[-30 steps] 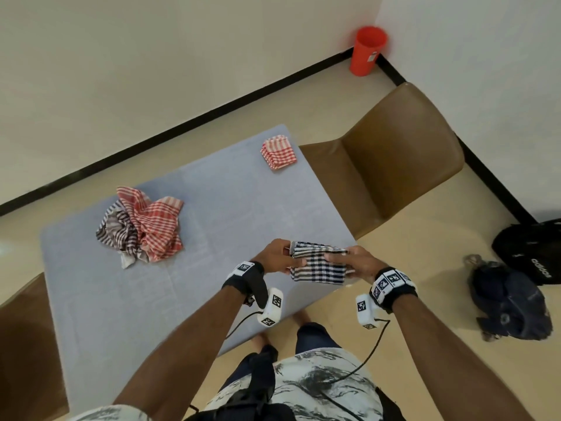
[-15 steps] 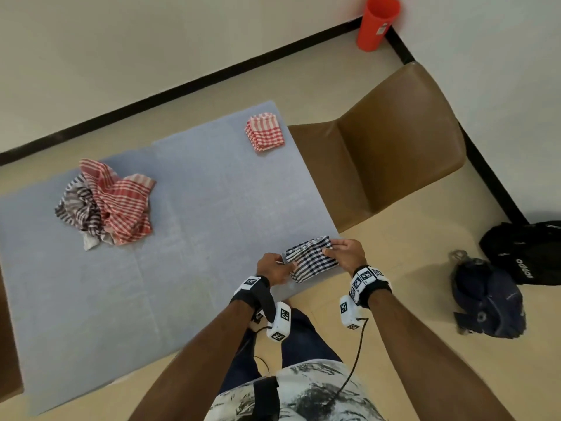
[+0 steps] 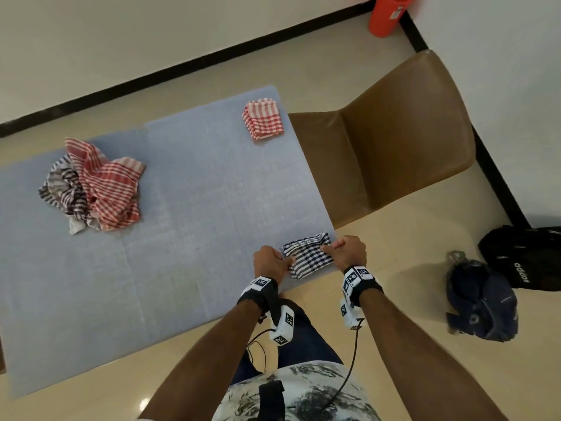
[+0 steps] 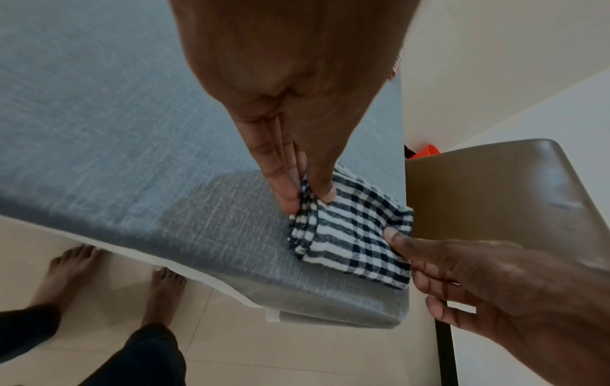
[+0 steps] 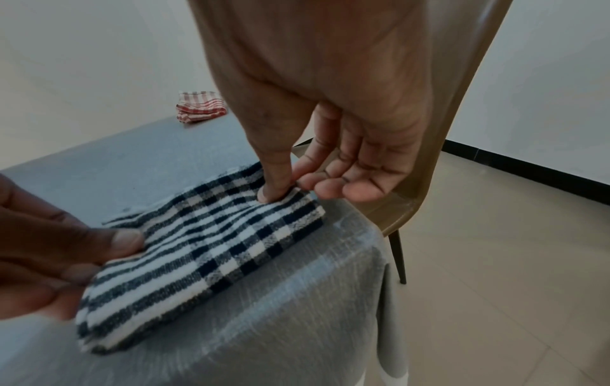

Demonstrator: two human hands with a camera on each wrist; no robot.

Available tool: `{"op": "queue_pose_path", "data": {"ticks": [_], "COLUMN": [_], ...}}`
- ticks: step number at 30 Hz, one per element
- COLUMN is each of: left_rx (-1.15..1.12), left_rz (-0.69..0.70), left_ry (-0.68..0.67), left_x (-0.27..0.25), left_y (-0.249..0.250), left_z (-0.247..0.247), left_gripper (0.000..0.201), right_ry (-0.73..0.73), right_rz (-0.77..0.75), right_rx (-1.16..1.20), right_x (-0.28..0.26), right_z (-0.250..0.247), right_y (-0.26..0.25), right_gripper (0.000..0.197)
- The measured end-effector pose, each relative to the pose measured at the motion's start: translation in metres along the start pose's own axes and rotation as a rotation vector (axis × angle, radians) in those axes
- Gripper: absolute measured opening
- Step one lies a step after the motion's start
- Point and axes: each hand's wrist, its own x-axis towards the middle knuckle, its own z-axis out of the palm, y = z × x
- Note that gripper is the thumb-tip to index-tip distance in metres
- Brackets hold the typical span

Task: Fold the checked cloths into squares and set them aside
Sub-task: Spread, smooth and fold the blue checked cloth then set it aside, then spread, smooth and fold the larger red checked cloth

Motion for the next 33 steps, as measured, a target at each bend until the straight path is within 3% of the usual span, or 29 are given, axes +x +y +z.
{"op": "queue_pose_path", "data": {"ticks": [5,12,15,18,23,26,30,33], "left_rx": [-0.027,0.044,0.128,0.181,0.268,0.273,0.262,0.285], "left_rz": [0.056,0.130,0.142,0.114,0.072,0.050,0.004,-0.032], "left_ry": [-0.012,-0.087,-0.129,-0.126,0.032,0.164,0.332,0.375], "left_x": [-0.004,-0.004,-0.007,-0.002,-0.002,-0.010,-0.017,-0.013], "left_y": [0.000,-0.003,-0.006,-0.022,-0.063,-0.097,-0.141,-0.170], "left_z": [-0.002,-0.010,-0.030,-0.068,-0.172,-0.230,-0.284,-0.309], "left_gripper": [0.021,0.018,0.019,0.017,0.014,0.025,0.046,0.044], "right_ry": [0.021,0.002,-0.025,-0.146,-0.365,-0.452,-0.592,-0.638], "right_rz": [-0.005,0.000,-0.087,-0.251,-0.518,-0.637,-0.781,-0.874], "right_rx": [0.015,0.009,-0.032,-0.033,-0.110,-0.127,-0.232,-0.327], "right_x": [-0.003,-0.006,-0.013,-0.023,-0.043,-0.061,-0.090,-0.108], "right_z": [0.003,-0.003,-0.004,-0.002,0.030,0.063,0.111,0.147], "right_y": [0.007,0.010,-0.010,-0.042,-0.119,-0.168,-0.227,-0.262], "right_gripper": [0.030,0.028,0.020,0.017,0.012,0.015,0.028,0.034]}}
